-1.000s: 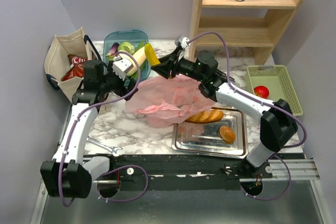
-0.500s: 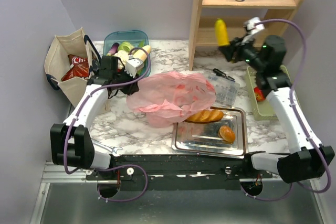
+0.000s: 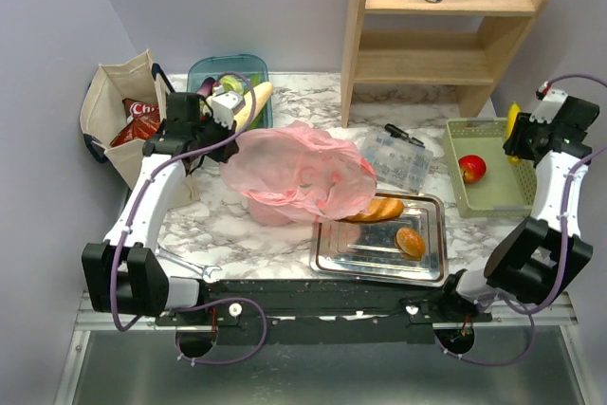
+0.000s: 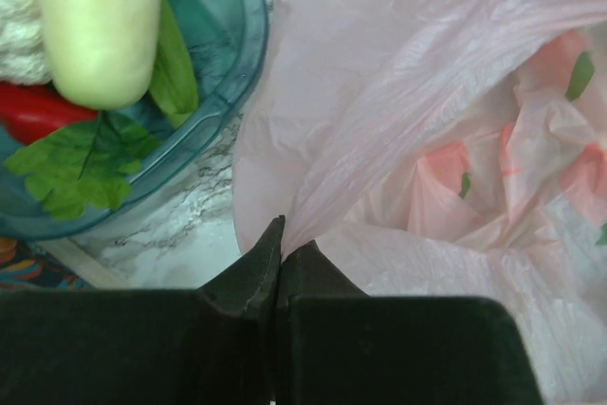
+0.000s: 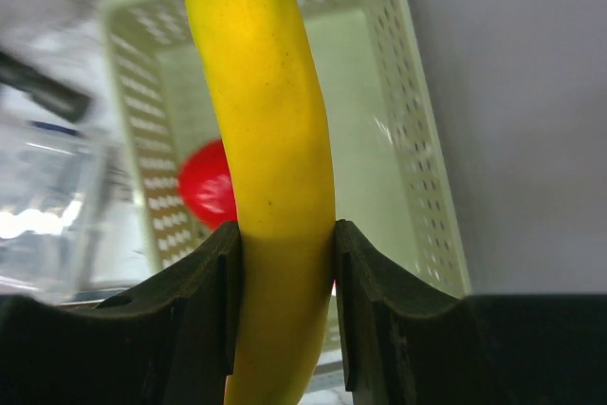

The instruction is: Untie the knot of the grocery bags and take out the mixed food

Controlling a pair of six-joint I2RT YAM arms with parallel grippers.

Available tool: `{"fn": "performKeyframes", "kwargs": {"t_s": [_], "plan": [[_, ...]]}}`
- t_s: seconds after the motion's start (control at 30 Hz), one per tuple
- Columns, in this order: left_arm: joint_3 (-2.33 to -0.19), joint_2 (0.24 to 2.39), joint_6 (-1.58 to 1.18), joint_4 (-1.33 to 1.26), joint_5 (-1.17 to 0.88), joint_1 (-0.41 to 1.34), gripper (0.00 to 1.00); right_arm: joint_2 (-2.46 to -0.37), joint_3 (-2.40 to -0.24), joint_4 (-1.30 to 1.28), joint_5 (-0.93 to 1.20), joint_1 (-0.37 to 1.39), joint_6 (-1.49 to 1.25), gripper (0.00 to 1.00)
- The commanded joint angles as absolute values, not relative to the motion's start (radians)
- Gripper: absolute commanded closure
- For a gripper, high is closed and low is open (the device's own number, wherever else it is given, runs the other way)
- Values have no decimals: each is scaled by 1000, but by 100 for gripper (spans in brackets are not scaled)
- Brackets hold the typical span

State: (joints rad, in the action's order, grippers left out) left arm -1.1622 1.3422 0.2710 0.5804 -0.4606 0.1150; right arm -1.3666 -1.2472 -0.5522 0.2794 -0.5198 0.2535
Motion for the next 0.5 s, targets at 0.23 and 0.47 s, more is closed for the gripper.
{"fn": "performKeyframes", "kwargs": {"t_s": [0.23, 0.47], "plan": [[-1264, 1244, 189, 533, -488, 123, 100, -1568, -1191, -540, 103, -554, 317, 85], [-1524, 1352, 304, 475, -413, 187, 100, -1594, -1226, -572, 111, -555, 306, 18]]}}
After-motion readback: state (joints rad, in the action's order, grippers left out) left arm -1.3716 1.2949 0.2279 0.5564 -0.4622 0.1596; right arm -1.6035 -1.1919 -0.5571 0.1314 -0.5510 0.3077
